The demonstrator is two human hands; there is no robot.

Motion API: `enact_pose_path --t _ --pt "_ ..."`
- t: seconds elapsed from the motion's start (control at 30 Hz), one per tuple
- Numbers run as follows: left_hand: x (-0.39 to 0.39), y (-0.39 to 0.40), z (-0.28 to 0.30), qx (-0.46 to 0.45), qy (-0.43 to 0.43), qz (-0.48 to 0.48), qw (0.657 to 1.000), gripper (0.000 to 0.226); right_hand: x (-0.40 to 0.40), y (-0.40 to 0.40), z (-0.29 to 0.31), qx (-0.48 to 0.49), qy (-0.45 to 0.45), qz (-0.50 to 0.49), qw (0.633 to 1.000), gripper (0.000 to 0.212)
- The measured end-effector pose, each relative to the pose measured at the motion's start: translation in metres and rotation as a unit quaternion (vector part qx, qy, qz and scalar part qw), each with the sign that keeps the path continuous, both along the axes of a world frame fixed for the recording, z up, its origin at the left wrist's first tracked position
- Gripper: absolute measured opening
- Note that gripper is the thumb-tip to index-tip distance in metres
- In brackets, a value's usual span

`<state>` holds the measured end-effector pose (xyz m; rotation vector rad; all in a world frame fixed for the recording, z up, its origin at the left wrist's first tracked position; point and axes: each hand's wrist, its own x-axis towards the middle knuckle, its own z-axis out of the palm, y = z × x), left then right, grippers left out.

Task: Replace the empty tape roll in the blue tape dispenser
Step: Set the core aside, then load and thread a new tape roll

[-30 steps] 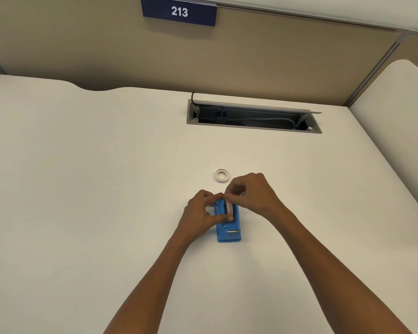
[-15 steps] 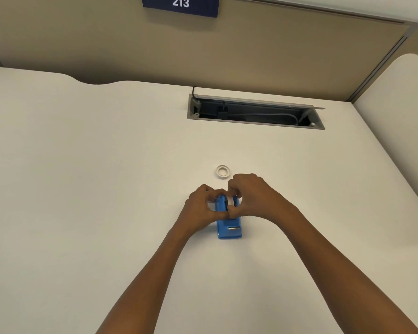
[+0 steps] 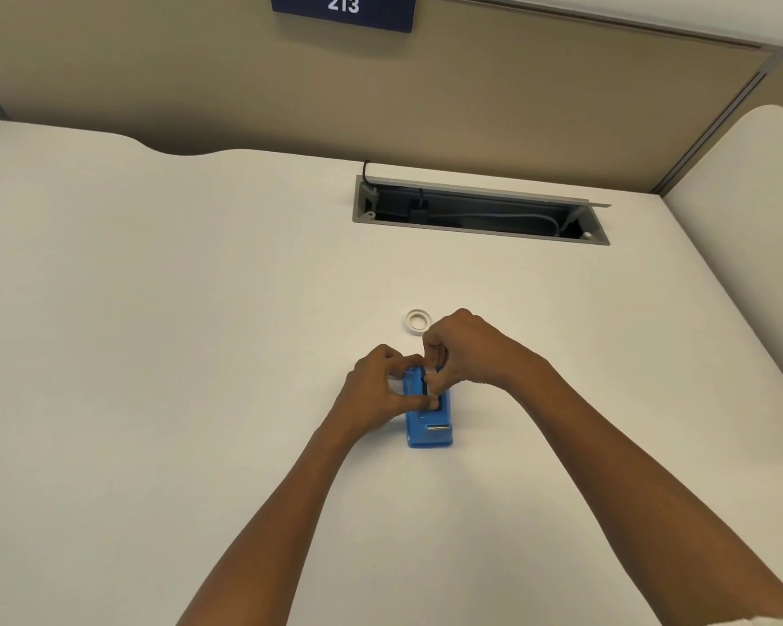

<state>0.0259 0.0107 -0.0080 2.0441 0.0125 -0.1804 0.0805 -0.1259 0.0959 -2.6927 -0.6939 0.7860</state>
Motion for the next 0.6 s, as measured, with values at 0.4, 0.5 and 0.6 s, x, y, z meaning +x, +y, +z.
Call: enact_pose_path --t 0.4,0.5,0.6 --pt "0.000 0.000 -0.001 -0.002 0.003 -0.003 1.000 0.055 0.002 -0.023 -0.016 0.135 -0.028 -0.063 0.988 0.012" --pt "0.000 0.000 0.003 -0.009 -0.002 -0.008 1.000 0.047 -0.010 -0.036 -0.022 0.184 -0.012 -0.101 0.978 0.016" --pt "0.000 0.000 0.004 -0.012 -0.010 -0.018 1.000 0.042 -0.021 -0.037 -0.031 0.172 -0.059 -0.084 0.980 0.019"
